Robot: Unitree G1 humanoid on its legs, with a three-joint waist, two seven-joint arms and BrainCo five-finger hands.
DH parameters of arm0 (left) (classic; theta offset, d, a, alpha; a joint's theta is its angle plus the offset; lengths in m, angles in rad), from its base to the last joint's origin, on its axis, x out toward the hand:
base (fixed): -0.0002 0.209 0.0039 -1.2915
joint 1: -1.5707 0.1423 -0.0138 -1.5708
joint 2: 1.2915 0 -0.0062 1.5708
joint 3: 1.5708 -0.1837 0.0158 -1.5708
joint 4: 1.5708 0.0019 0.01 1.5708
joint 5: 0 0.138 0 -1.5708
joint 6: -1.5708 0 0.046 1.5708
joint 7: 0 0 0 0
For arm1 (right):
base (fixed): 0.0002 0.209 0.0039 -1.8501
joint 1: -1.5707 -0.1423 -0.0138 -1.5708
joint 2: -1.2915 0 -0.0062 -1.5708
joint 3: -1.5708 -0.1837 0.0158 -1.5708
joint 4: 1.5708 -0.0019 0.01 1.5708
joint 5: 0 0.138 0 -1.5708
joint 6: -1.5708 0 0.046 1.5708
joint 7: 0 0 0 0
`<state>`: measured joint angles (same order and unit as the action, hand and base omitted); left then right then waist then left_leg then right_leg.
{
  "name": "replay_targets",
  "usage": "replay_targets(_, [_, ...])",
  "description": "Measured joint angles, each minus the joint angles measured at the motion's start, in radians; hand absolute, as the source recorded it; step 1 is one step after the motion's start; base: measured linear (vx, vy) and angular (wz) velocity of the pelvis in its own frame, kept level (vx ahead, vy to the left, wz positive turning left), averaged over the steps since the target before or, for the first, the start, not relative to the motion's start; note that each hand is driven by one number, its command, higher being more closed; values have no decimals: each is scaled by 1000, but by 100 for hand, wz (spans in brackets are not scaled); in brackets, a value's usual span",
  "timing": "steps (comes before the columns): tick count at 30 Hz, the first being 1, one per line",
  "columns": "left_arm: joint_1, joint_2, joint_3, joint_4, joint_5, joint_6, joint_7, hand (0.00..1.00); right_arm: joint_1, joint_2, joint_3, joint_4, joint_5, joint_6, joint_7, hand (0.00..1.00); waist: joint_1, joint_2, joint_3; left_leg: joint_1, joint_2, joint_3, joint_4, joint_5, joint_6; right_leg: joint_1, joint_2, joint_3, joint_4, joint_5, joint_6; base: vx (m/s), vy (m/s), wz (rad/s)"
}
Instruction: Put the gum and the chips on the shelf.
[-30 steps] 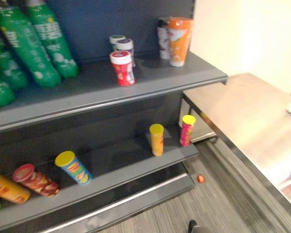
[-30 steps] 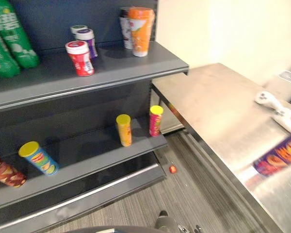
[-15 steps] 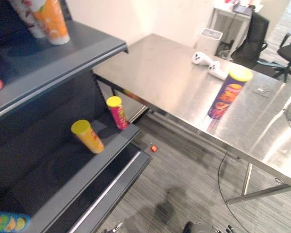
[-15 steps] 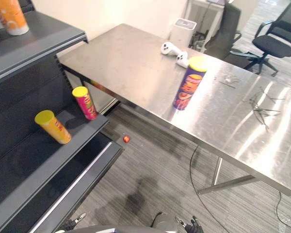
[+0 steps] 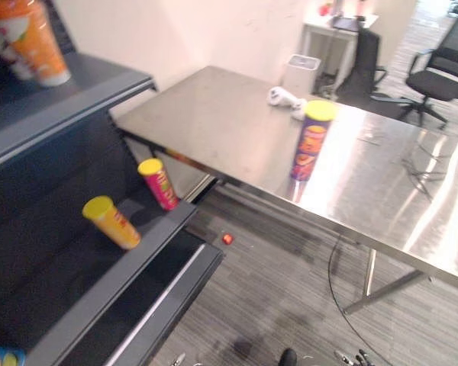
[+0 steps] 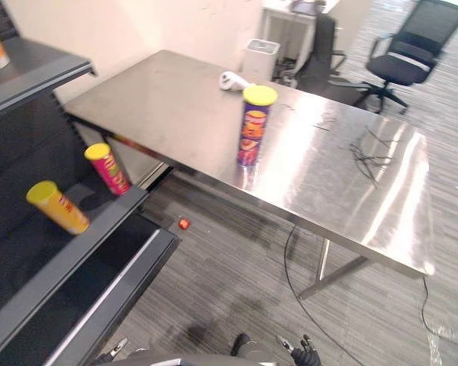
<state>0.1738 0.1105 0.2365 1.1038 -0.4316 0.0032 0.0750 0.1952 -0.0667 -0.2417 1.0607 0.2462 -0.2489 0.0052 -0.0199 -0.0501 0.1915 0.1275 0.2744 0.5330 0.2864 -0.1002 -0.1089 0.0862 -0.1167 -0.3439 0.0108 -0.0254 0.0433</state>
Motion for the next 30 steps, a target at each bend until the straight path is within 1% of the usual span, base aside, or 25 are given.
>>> replay_targets(1, [6, -12, -3, 1, -4, -2, -2, 0, -5, -11, 8, 1, 0, 0, -1, 0, 0, 14, 0, -1, -20, -57, -23, -13, -1, -8, 0, 26, 1, 2, 2, -51, 90, -115])
replay_targets(2, [9, -29, -13, 2, -34, -4, -1, 0, -8, -36, 14, 0, 0, 0, -6, 0, -4, 46, 2, -2, -46, -121, -85, -15, -5, -23, 7, 63, 0, 7, 11, -96, 132, -98])
replay_targets(3, [7, -47, -26, 1, -39, -4, -1, 0, -2, -56, 14, 1, 4, -1, -15, 0, -7, 87, 2, -7, -54, -142, -146, -24, -4, -31, 29, 77, -10, 16, 25, -91, 143, -87])
replay_targets(4, [5, -52, -31, 2, -39, -4, -1, 0, 2, -60, 13, 5, 10, -3, -21, 0, -5, 98, 2, -7, -50, -145, -155, -56, -14, -30, 36, 82, -20, 25, 35, -53, 144, -59])
replay_targets(5, [10, -52, -35, 3, -46, -4, 1, 0, 13, -48, 15, 7, 31, -10, -26, 0, -7, 107, -7, -9, -56, -136, -161, -76, -16, -15, 38, 83, -59, 53, 43, 23, 95, -31])
replay_targets(6, [9, -51, -34, 4, -47, -5, 4, 0, 20, -40, 16, 6, 40, -20, -25, 0, -7, 109, -10, -7, -60, -134, -161, -80, -19, -11, 34, 84, -68, 65, 42, 82, 180, -28])
replay_targets(7, [8, -49, -32, 3, -58, -8, 11, 0, 33, -20, 17, 6, 48, -40, -28, 0, -5, 83, 0, 2, -90, -156, -161, -103, -22, -14, 18, 106, -66, 76, 42, 77, 129, -16])
replay_targets(8, [9, -50, -32, 2, -61, -8, 13, 0, 34, -18, 18, 5, 47, -44, -28, 0, -5, 91, -4, 2, -100, -171, -163, -109, -22, -15, 16, 111, -72, 77, 44, 87, 169, -22])
replay_targets(9, [8, -51, -32, 2, -67, -8, 15, 0, 32, -18, 23, 5, 47, -45, -27, 0, -4, 82, -2, 3, -113, -190, -164, -120, -21, -14, 15, 120, -84, 81, 50, 94, 98, -30])
replay_targets(10, [8, -51, -32, 2, -70, -9, 17, 0, 23, -21, 30, 5, 46, -45, -18, 0, -4, 92, -6, 11, -123, -191, -162, -125, -22, -11, 15, 136, -95, 91, 59, 136, 123, -27])
replay_targets(11, [8, -51, -32, 3, -70, -9, 17, 0, 22, -23, 32, 5, 46, -45, -17, 0, -4, 93, -6, 13, -124, -191, -161, -125, -21, -10, 15, 137, -96, 91, 59, 187, 116, -41])
replay_targets(12, [4, -50, -32, 5, -74, -10, 16, 0, 20, -31, 56, 6, 46, -45, -8, 0, -3, 88, -12, 17, -141, -210, -120, -111, -2, 3, 9, 162, -108, 98, 63, 203, 99, -35])
replay_targets(13, [4, -47, -33, 8, -73, -13, 15, 0, 21, -32, 59, 6, 46, -46, -6, 0, -4, 83, -14, 9, -148, -221, -72, -110, -2, 11, -2, 168, -106, 98, 63, 205, 120, -50])
replay_targets(14, [5, -44, -32, 11, -64, -15, 13, 0, 21, -32, 61, 7, 47, -47, -5, 0, -3, 70, -12, -21, -159, -232, 9, -110, 8, 24, -30, 185, -102, 98, 63, 131, 121, -34])
replay_targets(15, [7, -35, -33, 16, -59, -17, 13, 0, 19, -29, 61, 8, 48, -50, -4, 0, -1, 58, -10, -31, -167, -257, 11, -123, 21, 26, -51, 191, -103, 98, 63, 60, 131, -34])
replay_targets(16, [7, -40, -38, 17, -50, -17, 15, 0, 17, -29, 55, 11, 50, -51, -4, 0, -3, 75, -19, -18, -189, -290, -85, -111, 26, 27, -52, 187, -104, 98, 65, 39, 106, -36])
replay_targets(17, [2, -50, -57, 23, -34, -14, 15, 0, 10, -36, 53, 13, 74, -57, -14, 0, -5, 89, -25, 1, -190, -294, -139, -95, 30, 28, -49, 189, -114, 95, 80, 54, 83, -33])
replay_targets(19, [0, -35, -75, 30, -28, -13, 15, 0, 5, -30, 55, 12, 87, -68, -19, 0, -6, 80, -25, 8, -198, -279, -141, -95, 30, 19, -58, 182, -95, 100, 85, 44, 88, -22])
replay_targets(21, [3, -23, -72, 29, -29, -16, 10, 0, 4, -12, 52, 11, 87, -75, -31, 0, 1, 57, -24, 39, -193, -233, -154, -104, 40, 6, -55, 147, -64, 100, 85, -24, 76, -33])
replay_targets(22, [5, -20, -72, 27, -28, -17, 6, 0, 0, -6, 53, 9, 87, -84, -38, 0, 3, 53, -26, 39, -191, -219, -161, -108, 44, -1, -53, 131, -59, 100, 84, -78, 38, -51])
replay_targets(24, [16, -5, -73, 4, -28, -22, -3, 0, -18, 13, 52, -8, 87, -105, -68, 0, 4, 35, -24, 35, -189, -165, -181, -120, 52, -34, -55, 96, -59, 101, 80, -77, 9, -53])
replay_targets(25, [18, -2, -73, -1, -28, -22, -4, 0, -16, 15, 50, -17, 87, -107, -75, 0, 3, 26, -27, 34, -188, -159, -179, -120, 52, -38, -57, 93, -59, 102, 79, -50, 2, -33])
replay_targets(27, [22, 3, -76, -9, -26, -26, -5, 0, 0, 17, 10, -52, 134, -123, -105, 0, 1, 24, -28, 34, -185, -154, -180, -121, 51, -45, -55, 86, -58, 102, 80, -49, -15, -7])
replay_targets(28, [23, 3, -80, -11, -26, -27, -5, 0, 4, 16, 0, -67, 152, -124, -114, 0, 1, 25, -27, 33, -183, -155, -180, -121, 51, -45, -54, 82, -59, 102, 80, -26, -49, 3])
replay_targets(30, [26, 3, -83, -26, -26, -23, -4, 0, 3, 16, -46, -111, 209, -129, -171, 0, 2, 22, -29, 30, -173, -156, -180, -121, 47, -51, -40, 76, -64, 103, 81, -8, -68, 0])
